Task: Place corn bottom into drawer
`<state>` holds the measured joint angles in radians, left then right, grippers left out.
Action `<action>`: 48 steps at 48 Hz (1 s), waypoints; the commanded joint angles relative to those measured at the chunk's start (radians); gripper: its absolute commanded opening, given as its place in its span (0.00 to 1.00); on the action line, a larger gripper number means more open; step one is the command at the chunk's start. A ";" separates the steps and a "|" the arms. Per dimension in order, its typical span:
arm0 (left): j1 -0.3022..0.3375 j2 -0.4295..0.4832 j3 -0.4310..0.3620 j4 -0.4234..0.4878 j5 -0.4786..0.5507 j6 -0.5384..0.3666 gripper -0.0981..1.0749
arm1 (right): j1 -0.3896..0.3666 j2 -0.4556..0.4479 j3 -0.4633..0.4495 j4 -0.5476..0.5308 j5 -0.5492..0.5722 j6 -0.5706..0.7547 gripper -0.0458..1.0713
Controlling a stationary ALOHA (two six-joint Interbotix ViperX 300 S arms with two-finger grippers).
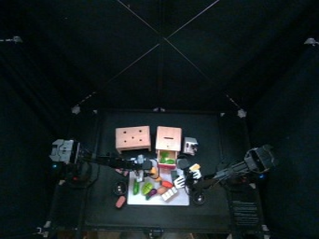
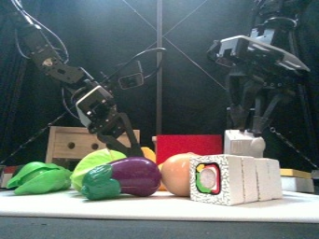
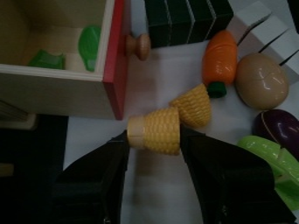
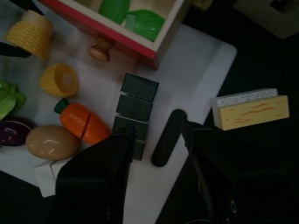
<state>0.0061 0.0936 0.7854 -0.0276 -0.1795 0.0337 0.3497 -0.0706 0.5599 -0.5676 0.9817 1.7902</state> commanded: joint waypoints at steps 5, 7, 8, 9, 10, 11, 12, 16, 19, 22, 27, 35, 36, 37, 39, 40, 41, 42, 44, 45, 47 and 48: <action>0.002 -0.048 -0.008 0.011 0.000 0.005 0.73 | 0.002 -0.025 -0.011 0.002 -0.005 -0.003 0.78; 0.002 -0.066 -0.005 0.020 0.002 0.005 0.73 | 0.005 -0.028 -0.012 0.000 -0.003 -0.006 0.78; 0.000 -0.075 -0.005 0.025 0.002 0.005 0.73 | 0.006 -0.031 -0.012 0.000 -0.003 -0.006 0.78; 0.002 -0.086 -0.005 0.028 0.002 0.003 0.73 | 0.006 -0.032 -0.012 -0.002 -0.003 -0.006 0.78; 0.000 -0.097 -0.005 0.032 0.002 0.003 0.73 | 0.006 -0.035 -0.012 -0.003 -0.003 -0.006 0.78; 0.000 -0.109 -0.005 0.035 0.000 0.005 0.73 | 0.008 -0.038 -0.012 -0.003 -0.005 -0.006 0.78; 0.000 -0.124 -0.006 0.040 -0.003 0.003 0.73 | 0.008 -0.043 -0.011 -0.006 -0.003 -0.005 0.78; 0.005 -0.164 -0.014 0.048 -0.012 0.003 0.73 | 0.008 -0.049 -0.006 -0.009 -0.003 -0.002 0.78; 0.006 -0.183 -0.021 0.048 -0.029 0.005 0.73 | 0.006 -0.049 -0.003 -0.011 -0.003 -0.002 0.78; 0.009 -0.186 -0.031 0.048 -0.054 0.003 0.73 | 0.005 -0.049 -0.002 -0.011 -0.003 -0.002 0.78; 0.017 -0.161 -0.060 0.040 -0.106 -0.002 0.73 | 0.005 -0.049 0.000 -0.012 -0.003 -0.003 0.78; 0.069 -0.089 -0.121 0.008 -0.135 0.002 0.73 | 0.006 -0.049 0.000 -0.011 -0.003 -0.003 0.78; 0.077 -0.080 -0.129 0.006 -0.135 0.002 0.73 | 0.006 -0.049 0.000 -0.011 -0.003 -0.003 0.78; 0.089 -0.066 -0.140 0.002 -0.135 0.000 0.74 | 0.006 -0.048 0.000 -0.011 -0.003 -0.003 0.78; 0.103 -0.049 -0.152 -0.005 -0.133 0.000 0.74 | 0.006 -0.048 0.000 -0.009 -0.003 -0.003 0.78; 0.109 -0.043 -0.156 -0.006 -0.135 0.000 0.74 | 0.006 -0.048 0.000 -0.009 -0.005 -0.003 0.78; 0.114 -0.035 -0.161 -0.009 -0.135 0.000 0.74 | 0.005 -0.048 0.002 -0.009 -0.003 -0.003 0.78; 0.117 -0.032 -0.164 -0.009 -0.133 0.000 0.74 | 0.006 -0.048 0.002 -0.009 -0.005 -0.003 0.78; 0.126 -0.018 -0.172 -0.017 -0.133 0.000 0.74 | 0.006 -0.048 0.003 -0.009 -0.003 -0.003 0.78; 0.130 -0.011 -0.176 -0.020 -0.133 0.002 0.74 | 0.006 -0.046 0.003 -0.008 -0.003 -0.003 0.78; 0.133 -0.003 -0.179 -0.021 -0.133 0.002 0.74 | 0.005 -0.044 0.005 -0.008 -0.003 -0.003 0.78; 0.135 0.000 -0.181 -0.020 -0.133 0.002 0.74 | 0.006 -0.044 0.006 -0.009 -0.003 -0.003 0.78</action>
<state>0.1319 0.0905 0.6366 -0.0445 -0.3053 0.0322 0.3543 -0.0874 0.5722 -0.5737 0.9787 1.7871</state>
